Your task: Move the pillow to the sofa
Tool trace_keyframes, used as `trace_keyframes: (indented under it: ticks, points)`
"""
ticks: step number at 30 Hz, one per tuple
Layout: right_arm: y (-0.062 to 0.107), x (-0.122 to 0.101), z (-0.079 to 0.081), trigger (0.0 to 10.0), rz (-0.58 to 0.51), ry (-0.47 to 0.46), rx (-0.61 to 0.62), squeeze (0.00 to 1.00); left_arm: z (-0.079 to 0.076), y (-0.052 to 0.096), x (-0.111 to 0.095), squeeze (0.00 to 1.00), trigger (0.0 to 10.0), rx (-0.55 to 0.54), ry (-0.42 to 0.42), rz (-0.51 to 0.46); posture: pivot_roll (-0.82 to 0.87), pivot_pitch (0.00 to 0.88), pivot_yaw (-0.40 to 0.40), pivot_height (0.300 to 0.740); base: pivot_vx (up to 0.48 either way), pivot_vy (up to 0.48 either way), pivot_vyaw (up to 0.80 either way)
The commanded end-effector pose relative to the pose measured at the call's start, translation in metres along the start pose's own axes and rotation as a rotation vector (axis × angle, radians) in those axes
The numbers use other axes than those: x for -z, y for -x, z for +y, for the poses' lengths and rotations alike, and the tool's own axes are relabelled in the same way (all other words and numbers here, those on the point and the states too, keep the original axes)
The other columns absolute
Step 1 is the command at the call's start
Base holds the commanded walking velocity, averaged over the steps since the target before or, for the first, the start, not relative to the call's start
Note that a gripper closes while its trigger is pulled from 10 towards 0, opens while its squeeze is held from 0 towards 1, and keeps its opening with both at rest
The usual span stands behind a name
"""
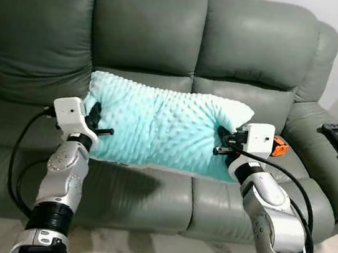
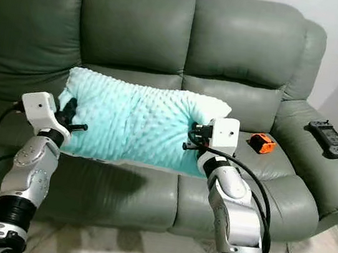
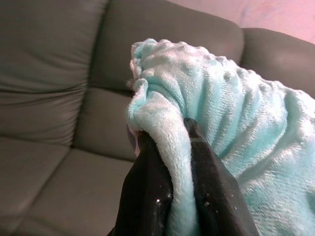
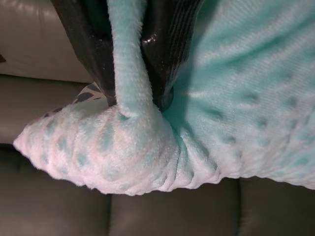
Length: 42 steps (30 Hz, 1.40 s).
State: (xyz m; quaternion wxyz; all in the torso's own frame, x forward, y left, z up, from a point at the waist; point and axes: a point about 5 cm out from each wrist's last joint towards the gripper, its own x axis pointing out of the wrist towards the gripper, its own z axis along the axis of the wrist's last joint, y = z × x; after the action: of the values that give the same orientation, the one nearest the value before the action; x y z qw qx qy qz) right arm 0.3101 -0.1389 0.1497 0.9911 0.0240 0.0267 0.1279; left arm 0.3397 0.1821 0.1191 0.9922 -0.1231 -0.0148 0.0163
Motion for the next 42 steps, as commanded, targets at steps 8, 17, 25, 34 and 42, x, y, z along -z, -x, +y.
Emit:
trace_keyframes:
  ticks: [8,17,25,34,42]
  points:
    - [0.0021,-0.0054,-0.0085,10.0,-0.022,0.012,0.029,0.00,-0.0069,-0.0041,-0.0037,0.00,10.0,0.004,-0.008,0.002,-0.23,0.000,-0.018,0.740,0.157,0.404,0.00]
    - [0.0023,-0.0054,-0.0091,10.0,-0.023,0.010,0.031,0.00,-0.0107,-0.0057,-0.0057,0.00,10.0,0.012,-0.013,-0.016,-0.23,0.000,-0.016,0.740,0.000,0.100,0.00]
    - [0.0019,-0.0059,-0.0094,10.0,-0.025,0.012,0.031,0.00,-0.0117,-0.0067,-0.0055,0.00,10.0,0.009,0.014,-0.012,-0.23,0.000,-0.018,0.740,0.000,0.000,0.00]
    - [0.0015,-0.0067,-0.0099,10.0,-0.027,0.015,0.032,0.00,-0.0128,-0.0075,-0.0049,0.00,10.0,0.020,0.003,-0.005,-0.23,0.000,-0.017,0.740,0.000,0.409,0.00]
    - [0.0016,-0.0070,-0.0104,10.0,-0.029,0.015,0.036,0.00,-0.0136,-0.0075,-0.0059,0.00,10.0,0.027,-0.009,-0.018,-0.23,0.000,-0.015,0.740,0.000,0.420,0.00]
